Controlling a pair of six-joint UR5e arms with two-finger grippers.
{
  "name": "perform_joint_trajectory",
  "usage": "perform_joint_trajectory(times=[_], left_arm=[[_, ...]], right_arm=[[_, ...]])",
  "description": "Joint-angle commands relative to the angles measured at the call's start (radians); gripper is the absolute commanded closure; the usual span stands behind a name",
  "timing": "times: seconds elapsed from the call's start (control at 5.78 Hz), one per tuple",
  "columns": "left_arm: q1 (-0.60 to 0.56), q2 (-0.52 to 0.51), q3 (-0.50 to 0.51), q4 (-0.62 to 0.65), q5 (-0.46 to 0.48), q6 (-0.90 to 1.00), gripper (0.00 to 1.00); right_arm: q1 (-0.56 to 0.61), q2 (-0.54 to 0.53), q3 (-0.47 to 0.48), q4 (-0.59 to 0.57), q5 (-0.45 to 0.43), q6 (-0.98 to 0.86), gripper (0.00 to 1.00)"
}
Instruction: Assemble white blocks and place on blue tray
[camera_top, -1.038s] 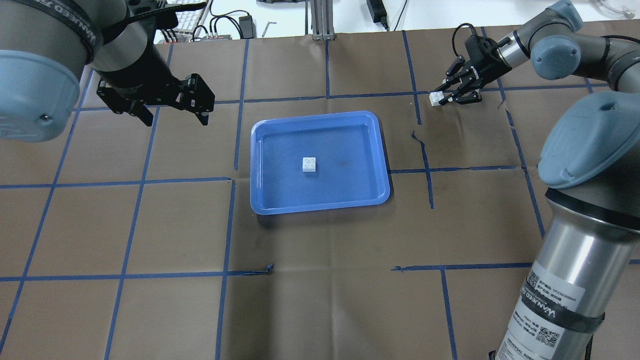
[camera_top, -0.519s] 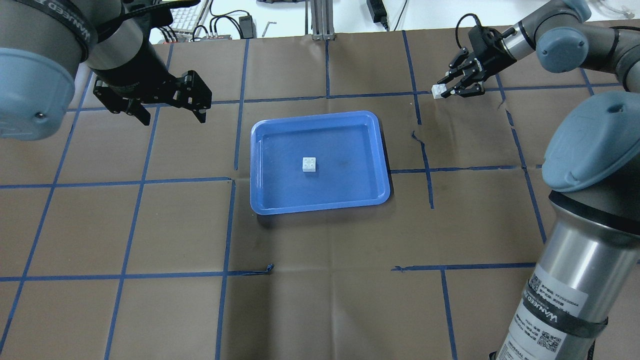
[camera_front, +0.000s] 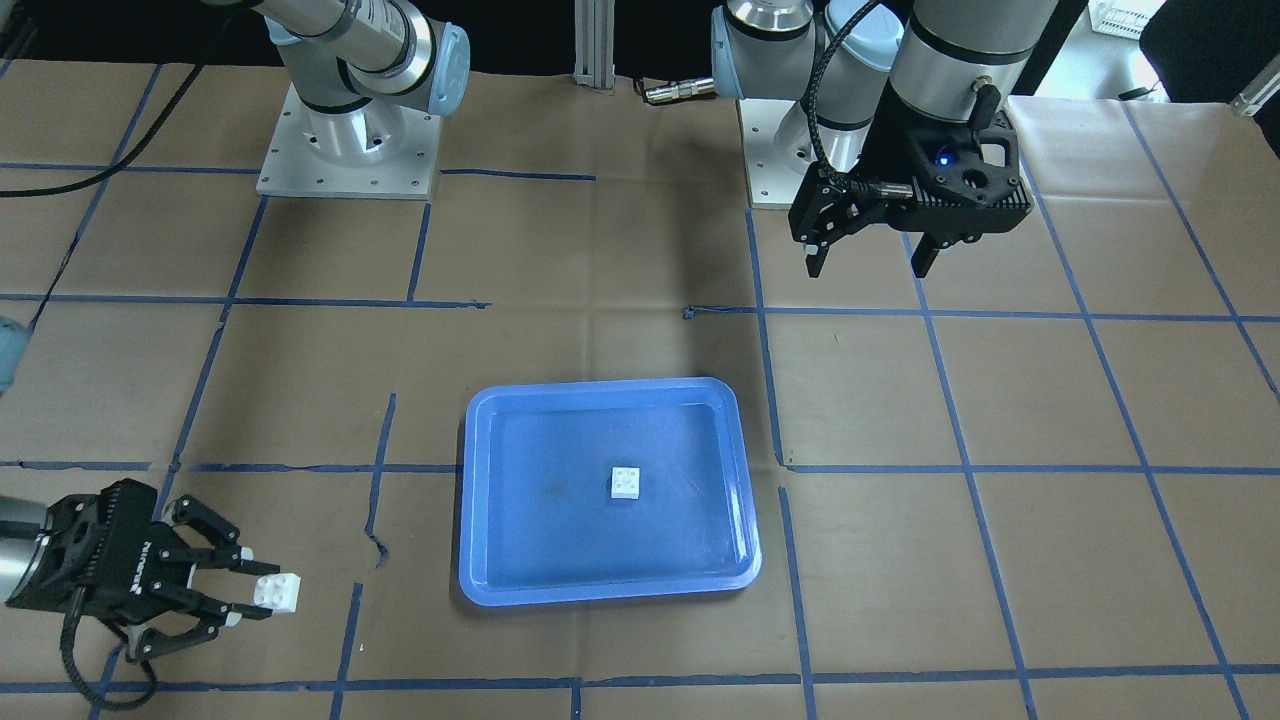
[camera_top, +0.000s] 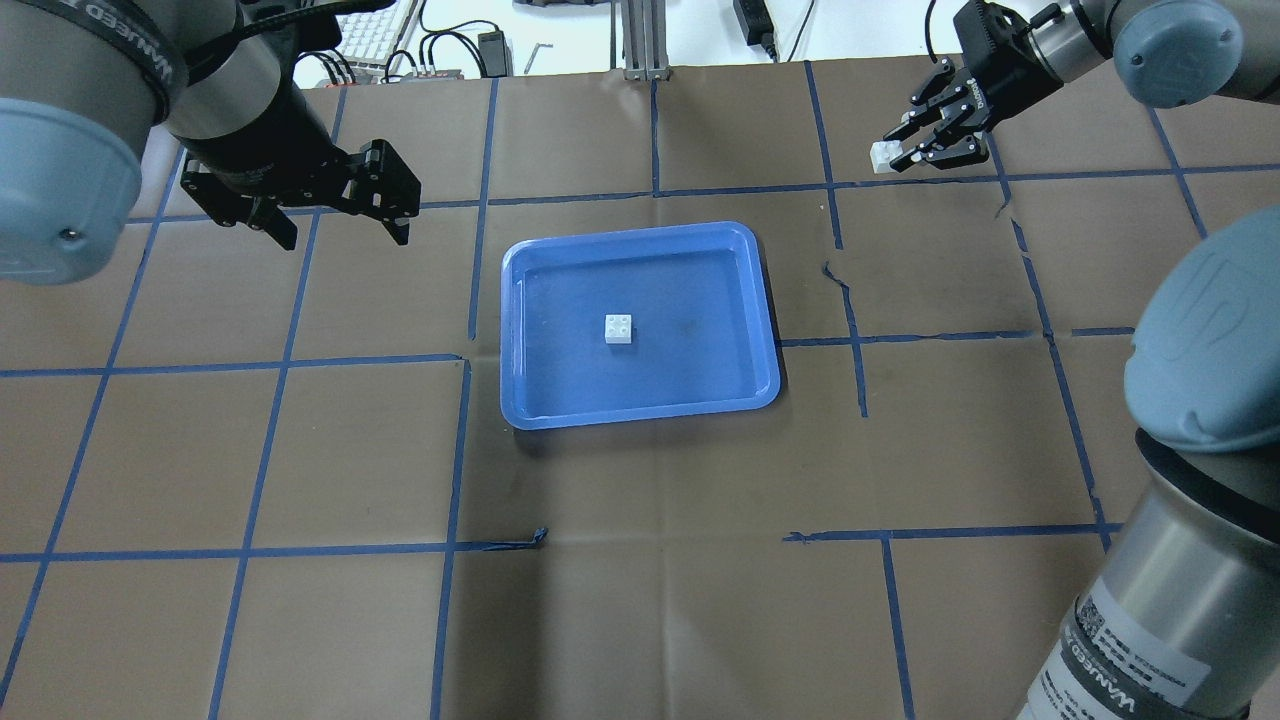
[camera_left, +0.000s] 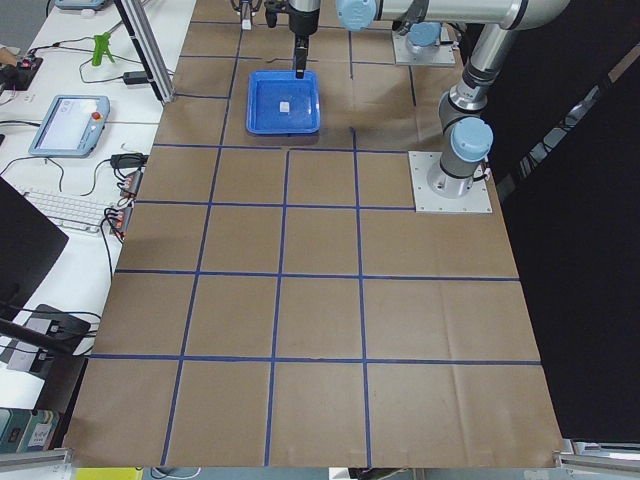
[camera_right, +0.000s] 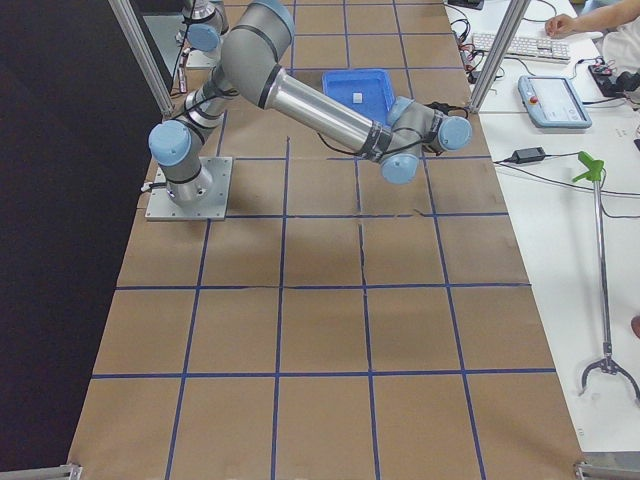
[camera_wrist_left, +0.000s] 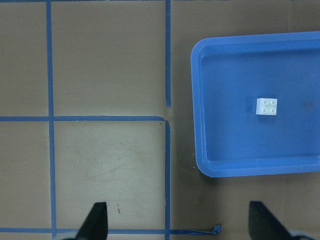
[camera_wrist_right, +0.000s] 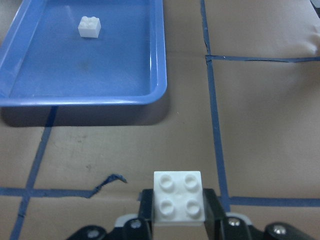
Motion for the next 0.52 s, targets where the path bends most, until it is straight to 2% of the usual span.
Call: perform_joint_trajectory(times=[0.0, 0.35], left_arm=[[-0.001, 0.003, 0.001, -0.001, -0.003, -0.002, 0.00], [0.000, 0.005, 0.001, 0.000, -0.003, -0.002, 0.00]], right_arm=[[0.029, -0.143, 0.230, -0.119, 0.070, 0.088, 0.74], [0.177, -0.172, 0.404, -0.488, 0.071, 0.384, 0.74]])
